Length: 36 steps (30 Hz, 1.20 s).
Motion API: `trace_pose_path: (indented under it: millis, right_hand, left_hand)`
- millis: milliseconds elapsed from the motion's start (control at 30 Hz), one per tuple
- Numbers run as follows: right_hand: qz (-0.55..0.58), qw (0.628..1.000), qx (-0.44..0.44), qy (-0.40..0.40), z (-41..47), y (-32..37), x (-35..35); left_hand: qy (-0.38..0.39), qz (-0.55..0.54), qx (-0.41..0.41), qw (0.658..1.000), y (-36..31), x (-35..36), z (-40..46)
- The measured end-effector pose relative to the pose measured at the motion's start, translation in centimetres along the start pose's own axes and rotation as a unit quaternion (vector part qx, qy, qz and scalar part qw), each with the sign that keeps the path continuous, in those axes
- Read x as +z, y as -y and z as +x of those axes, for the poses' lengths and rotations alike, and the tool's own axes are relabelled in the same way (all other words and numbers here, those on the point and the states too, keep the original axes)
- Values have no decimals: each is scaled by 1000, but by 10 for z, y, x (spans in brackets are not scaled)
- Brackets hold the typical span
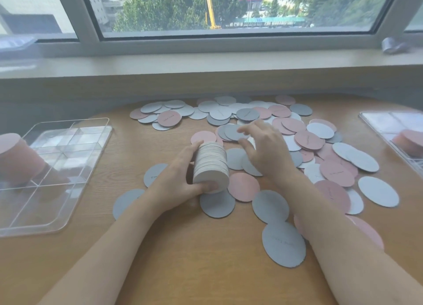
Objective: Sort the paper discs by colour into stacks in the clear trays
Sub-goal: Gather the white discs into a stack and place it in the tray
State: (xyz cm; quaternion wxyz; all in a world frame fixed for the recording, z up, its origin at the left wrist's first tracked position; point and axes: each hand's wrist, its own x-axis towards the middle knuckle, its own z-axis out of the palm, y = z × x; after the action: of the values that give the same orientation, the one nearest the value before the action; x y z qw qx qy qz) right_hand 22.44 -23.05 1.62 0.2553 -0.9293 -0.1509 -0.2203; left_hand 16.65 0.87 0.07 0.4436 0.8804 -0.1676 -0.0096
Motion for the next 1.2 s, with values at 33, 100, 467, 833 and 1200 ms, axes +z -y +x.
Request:
trace_pose_path:
  millis: [33,100,467,833,1200]
  right_hand:
    - [-48,999,26,1,2,-9,-1]
    - [-101,992,68,31,4,-20,-1]
    - [-143,982,112,54,5,-12,-7]
    - [39,985,29,-167,-4,-4,-12]
    - [277,952,90,96,-19,33,3]
  left_hand:
    - [0,1,0,1000,0,0,0]
    - [1,3,2,1000,-1,0,0]
    - [3,6,1,1000,-3,-1,-2]
    - [13,-21,2,1000,0,-1,-1]
    - [11,-1,1,1000,1,0,1]
